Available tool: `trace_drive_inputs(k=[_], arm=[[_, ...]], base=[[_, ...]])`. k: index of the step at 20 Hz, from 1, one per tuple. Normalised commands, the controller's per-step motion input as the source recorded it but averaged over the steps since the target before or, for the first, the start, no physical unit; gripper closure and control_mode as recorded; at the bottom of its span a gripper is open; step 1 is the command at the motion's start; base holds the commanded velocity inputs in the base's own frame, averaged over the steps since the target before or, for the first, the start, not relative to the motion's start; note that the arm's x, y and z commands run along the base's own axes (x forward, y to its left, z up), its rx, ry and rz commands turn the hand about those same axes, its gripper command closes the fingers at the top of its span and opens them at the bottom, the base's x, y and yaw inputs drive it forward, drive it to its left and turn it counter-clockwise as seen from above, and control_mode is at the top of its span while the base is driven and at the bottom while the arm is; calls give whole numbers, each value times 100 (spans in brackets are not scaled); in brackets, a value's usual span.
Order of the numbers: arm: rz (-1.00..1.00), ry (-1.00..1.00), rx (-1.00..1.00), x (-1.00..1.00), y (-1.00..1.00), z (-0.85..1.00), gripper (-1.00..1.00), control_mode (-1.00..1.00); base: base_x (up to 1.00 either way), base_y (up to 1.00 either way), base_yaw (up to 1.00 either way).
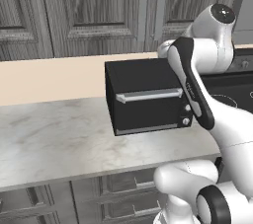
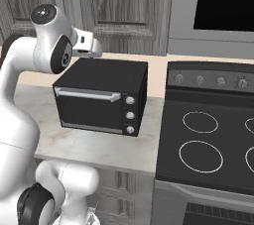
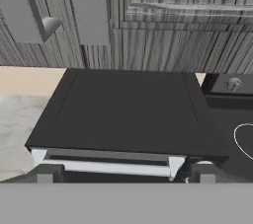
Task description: Move the bowls from the cabinet to the plates on the dining table.
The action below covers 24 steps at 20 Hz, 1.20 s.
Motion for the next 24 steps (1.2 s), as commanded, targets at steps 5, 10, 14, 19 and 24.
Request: trace_drive_inputs(k=[5, 10, 14, 19, 24], arm=[[0, -3, 4, 4, 2, 36, -100, -100], [0, -4, 4, 0, 5, 37, -100, -100], [0, -6, 0, 0, 5, 32, -100, -100], [0, -5, 0, 0, 6, 25, -100, -100], [0, -5, 0, 3, 5, 19, -100, -100]], base=[[0, 0, 0], [0, 0, 0], [0, 0, 0], [0, 0, 0], [0, 0, 0]])
